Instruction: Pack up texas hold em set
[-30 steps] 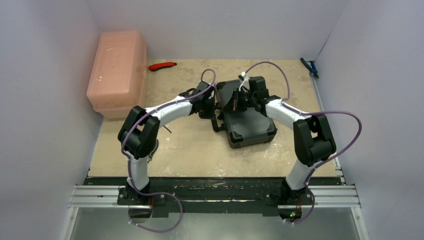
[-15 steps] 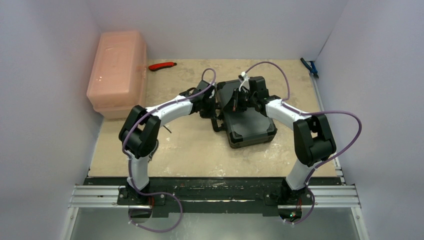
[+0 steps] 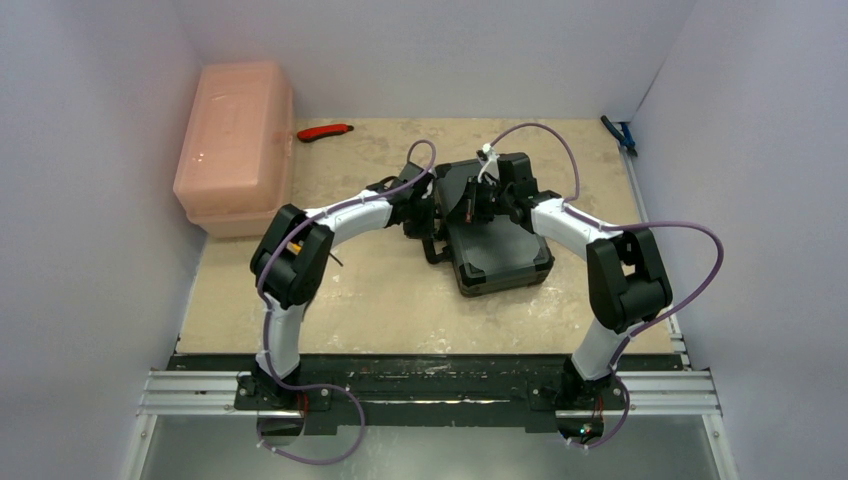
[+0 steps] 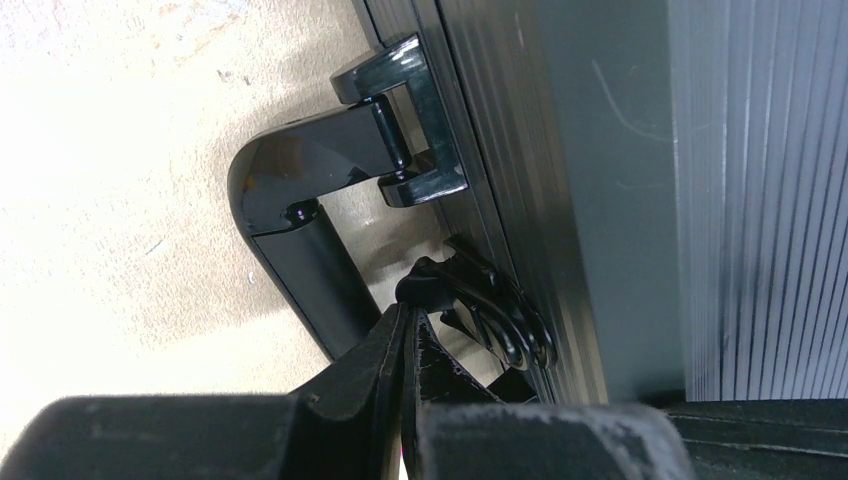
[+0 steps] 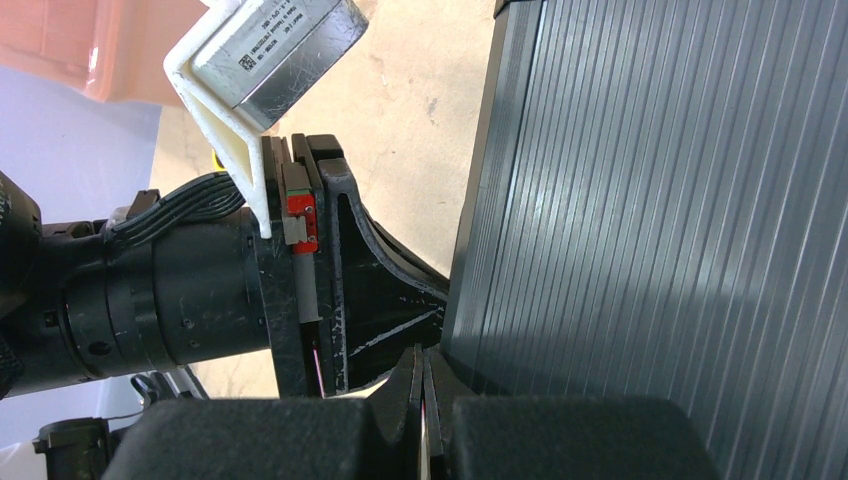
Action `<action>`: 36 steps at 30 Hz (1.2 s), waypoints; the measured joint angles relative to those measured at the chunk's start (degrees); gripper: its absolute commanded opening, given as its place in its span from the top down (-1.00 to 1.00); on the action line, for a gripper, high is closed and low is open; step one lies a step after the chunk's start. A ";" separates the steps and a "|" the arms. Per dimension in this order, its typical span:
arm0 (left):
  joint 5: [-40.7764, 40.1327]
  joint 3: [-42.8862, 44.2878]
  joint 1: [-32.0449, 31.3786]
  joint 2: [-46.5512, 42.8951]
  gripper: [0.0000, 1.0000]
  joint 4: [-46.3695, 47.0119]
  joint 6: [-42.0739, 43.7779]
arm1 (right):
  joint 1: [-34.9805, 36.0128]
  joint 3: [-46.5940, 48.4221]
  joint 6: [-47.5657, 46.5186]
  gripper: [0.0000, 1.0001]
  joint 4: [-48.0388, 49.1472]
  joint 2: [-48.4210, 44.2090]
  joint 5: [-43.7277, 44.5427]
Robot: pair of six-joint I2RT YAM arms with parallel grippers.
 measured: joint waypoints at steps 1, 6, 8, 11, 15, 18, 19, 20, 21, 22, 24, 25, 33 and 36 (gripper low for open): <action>0.13 0.04 0.02 0.04 1.00 0.02 0.00 | 0.00 0.00 0.00 1.00 0.00 0.00 0.00; 0.59 0.07 0.22 0.17 1.00 0.02 0.00 | 0.00 0.00 0.00 1.00 0.00 0.00 0.00; 0.70 0.11 0.26 0.24 1.00 0.04 0.00 | 0.00 0.00 0.00 1.00 0.00 0.00 0.00; 0.92 0.39 0.33 0.48 1.00 -0.09 0.00 | 0.00 0.00 0.00 1.00 0.00 0.00 0.00; 1.07 2.08 0.35 1.46 1.00 -1.84 0.00 | 0.00 0.00 0.00 1.00 0.00 0.00 0.00; 1.07 3.21 0.37 2.03 1.00 -3.06 0.00 | 0.00 0.00 0.00 1.00 0.00 0.00 0.00; 1.07 3.58 0.37 2.23 1.00 -3.45 0.02 | 0.00 0.00 0.00 1.00 0.00 0.00 0.00; 1.05 3.85 0.37 2.36 1.00 -3.78 0.04 | 0.00 0.00 0.00 1.00 0.00 0.00 0.00; 1.05 4.00 0.37 2.43 1.00 -3.93 0.04 | 0.00 0.00 0.00 1.00 0.00 0.00 0.00; 1.03 4.26 0.37 2.56 1.00 -4.22 0.04 | 0.00 0.00 0.00 1.00 0.00 0.00 0.00; 0.76 4.87 0.42 2.86 1.00 -4.50 0.07 | 0.00 0.00 0.00 1.00 0.00 0.00 0.00; 0.50 5.29 0.50 3.08 1.00 -4.50 0.11 | 0.00 0.00 0.00 1.00 0.00 0.00 0.00; -1.27 6.71 0.98 4.00 1.00 -3.78 0.15 | 0.00 0.00 -0.04 1.00 -0.09 -0.13 0.07; -2.05 5.92 0.76 4.00 1.00 -2.14 0.17 | 0.00 -0.02 -0.13 1.00 -0.46 -0.59 0.52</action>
